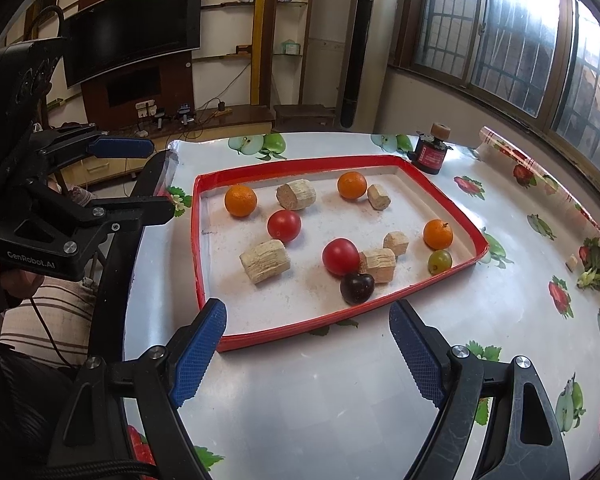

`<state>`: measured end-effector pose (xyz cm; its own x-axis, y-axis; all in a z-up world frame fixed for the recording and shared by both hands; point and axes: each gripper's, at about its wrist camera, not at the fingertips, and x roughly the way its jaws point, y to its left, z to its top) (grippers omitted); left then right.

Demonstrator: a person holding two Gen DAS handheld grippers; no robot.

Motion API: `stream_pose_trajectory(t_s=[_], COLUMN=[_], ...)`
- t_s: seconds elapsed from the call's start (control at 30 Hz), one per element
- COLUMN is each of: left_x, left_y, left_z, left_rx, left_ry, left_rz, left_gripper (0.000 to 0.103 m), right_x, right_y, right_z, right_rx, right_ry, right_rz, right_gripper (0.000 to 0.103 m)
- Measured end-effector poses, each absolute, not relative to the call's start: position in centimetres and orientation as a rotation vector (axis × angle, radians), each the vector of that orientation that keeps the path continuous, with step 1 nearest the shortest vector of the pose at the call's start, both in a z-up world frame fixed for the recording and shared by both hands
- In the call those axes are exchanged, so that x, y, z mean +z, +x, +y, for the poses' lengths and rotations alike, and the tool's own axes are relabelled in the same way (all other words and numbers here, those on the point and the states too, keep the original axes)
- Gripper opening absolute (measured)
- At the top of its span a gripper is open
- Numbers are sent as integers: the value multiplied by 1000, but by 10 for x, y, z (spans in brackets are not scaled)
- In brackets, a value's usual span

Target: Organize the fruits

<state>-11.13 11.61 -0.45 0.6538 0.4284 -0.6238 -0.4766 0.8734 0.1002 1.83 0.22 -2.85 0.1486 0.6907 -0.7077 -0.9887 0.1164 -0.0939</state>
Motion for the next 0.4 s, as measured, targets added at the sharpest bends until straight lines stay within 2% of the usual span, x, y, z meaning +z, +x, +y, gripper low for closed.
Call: stream_pose_trajectory(t_s=[0.4], left_x=[-4], left_y=[-108], left_z=[114], left_rx=[508], left_ry=[-69], left_rz=[700], left_gripper=[84], right_x=[-30], right_y=[19], right_z=[2], right_rx=[1333], right_ry=[-639], right_rz=[579], right_gripper=[85])
